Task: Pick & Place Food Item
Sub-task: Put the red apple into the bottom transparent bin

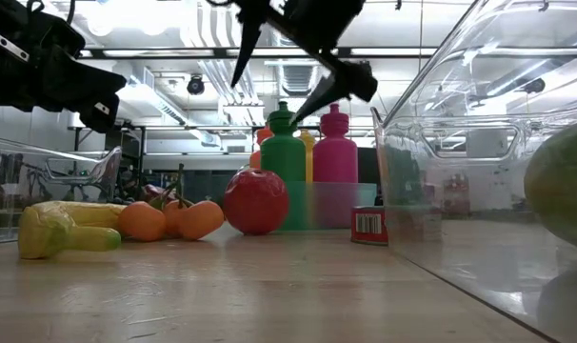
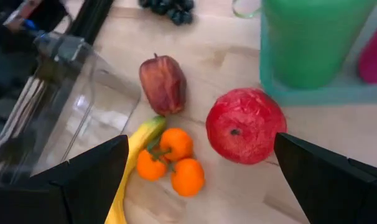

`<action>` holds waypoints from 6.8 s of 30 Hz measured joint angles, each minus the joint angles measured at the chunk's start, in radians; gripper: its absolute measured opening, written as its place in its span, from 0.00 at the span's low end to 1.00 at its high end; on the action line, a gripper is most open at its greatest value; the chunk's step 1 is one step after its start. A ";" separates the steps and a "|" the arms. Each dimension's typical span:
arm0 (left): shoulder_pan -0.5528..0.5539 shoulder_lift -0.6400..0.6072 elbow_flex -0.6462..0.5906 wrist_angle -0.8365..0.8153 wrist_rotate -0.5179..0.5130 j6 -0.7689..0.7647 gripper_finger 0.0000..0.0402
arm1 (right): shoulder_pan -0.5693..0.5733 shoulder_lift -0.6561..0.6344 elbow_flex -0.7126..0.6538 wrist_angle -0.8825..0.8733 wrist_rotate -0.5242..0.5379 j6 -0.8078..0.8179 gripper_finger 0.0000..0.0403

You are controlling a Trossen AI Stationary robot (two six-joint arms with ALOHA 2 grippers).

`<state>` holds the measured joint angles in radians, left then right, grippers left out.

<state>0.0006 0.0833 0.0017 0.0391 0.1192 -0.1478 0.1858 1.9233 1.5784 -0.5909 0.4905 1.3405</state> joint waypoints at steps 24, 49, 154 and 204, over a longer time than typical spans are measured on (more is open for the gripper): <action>0.000 -0.001 0.000 0.000 0.000 0.000 0.00 | -0.095 0.124 0.018 0.019 -0.175 0.310 0.99; 0.000 -0.001 0.000 0.000 0.000 0.000 0.00 | -0.106 0.208 0.016 0.021 -0.185 0.359 0.99; 0.000 0.000 0.000 0.000 0.000 0.000 0.00 | -0.093 0.197 0.016 -0.111 -0.106 0.299 0.99; 0.000 -0.001 0.000 0.000 0.000 0.000 0.00 | -0.106 0.185 0.017 -0.130 -0.122 0.302 0.99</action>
<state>0.0006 0.0826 0.0018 0.0392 0.1192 -0.1478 0.0799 2.1078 1.5951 -0.7212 0.3685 1.6421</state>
